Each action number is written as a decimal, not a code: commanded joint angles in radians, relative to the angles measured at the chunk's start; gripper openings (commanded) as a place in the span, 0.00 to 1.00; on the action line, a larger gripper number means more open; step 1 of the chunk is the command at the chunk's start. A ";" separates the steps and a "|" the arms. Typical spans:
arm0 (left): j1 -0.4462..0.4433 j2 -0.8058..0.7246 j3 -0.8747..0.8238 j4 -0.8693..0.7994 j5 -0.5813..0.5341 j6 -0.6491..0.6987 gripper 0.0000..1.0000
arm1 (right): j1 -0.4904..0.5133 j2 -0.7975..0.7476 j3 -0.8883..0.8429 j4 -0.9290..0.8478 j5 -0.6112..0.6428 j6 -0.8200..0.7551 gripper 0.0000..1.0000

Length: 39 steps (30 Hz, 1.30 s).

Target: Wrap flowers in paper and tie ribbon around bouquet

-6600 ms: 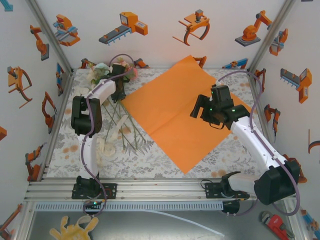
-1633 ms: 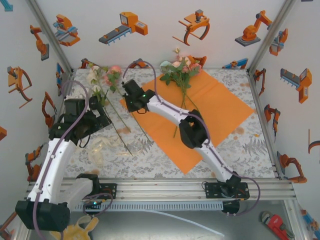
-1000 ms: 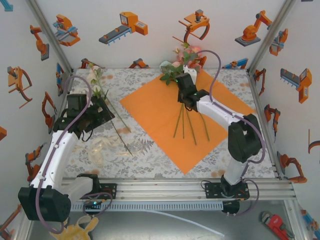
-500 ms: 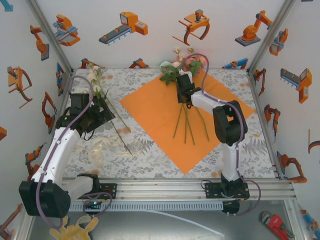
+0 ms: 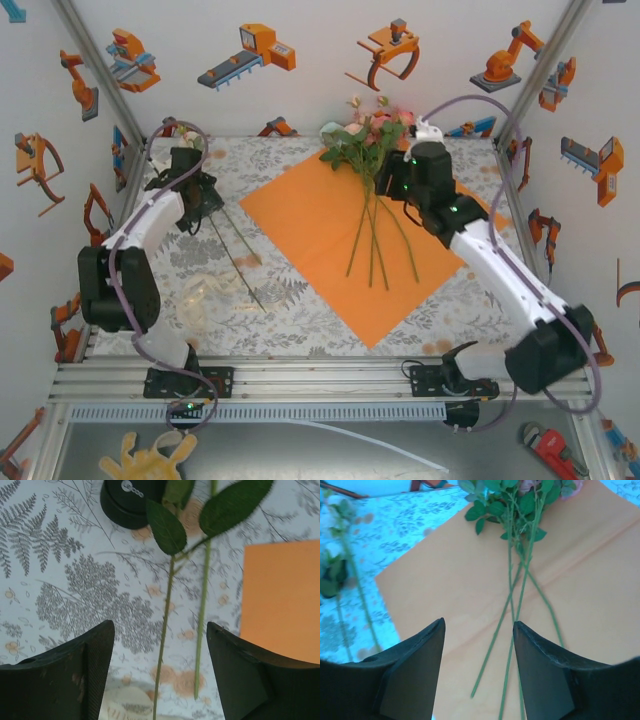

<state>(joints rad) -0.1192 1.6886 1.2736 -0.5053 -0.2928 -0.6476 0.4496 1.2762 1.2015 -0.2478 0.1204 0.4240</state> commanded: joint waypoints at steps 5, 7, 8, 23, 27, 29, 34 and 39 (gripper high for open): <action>0.048 0.181 0.062 0.162 0.225 0.072 0.53 | 0.004 -0.163 -0.109 -0.177 0.017 0.021 0.55; 0.048 0.215 0.069 0.164 0.232 0.070 0.52 | 0.003 -0.177 -0.111 -0.193 0.031 0.019 0.56; 0.049 0.237 0.083 0.145 0.237 0.072 0.51 | 0.003 -0.181 -0.110 -0.195 0.030 0.019 0.56; -0.053 0.028 0.163 0.041 0.277 0.202 0.00 | 0.003 -0.189 -0.089 -0.189 0.015 0.066 0.56; -0.169 0.025 0.313 -0.004 0.244 0.205 0.00 | 0.003 -0.195 -0.084 -0.189 0.015 0.076 0.56; -0.229 0.073 0.409 0.019 0.246 0.186 0.00 | 0.003 -0.202 -0.084 -0.192 0.015 0.078 0.56; -0.364 0.300 0.667 0.186 0.237 0.171 0.00 | 0.003 -0.239 -0.105 -0.204 0.027 0.077 0.55; -0.447 0.587 0.980 0.311 0.291 0.231 0.00 | 0.004 -0.304 -0.133 -0.242 0.045 0.076 0.56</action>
<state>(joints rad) -0.5396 2.1540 2.1391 -0.2615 -0.0311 -0.4629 0.4503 1.0153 1.0893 -0.4618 0.1337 0.4831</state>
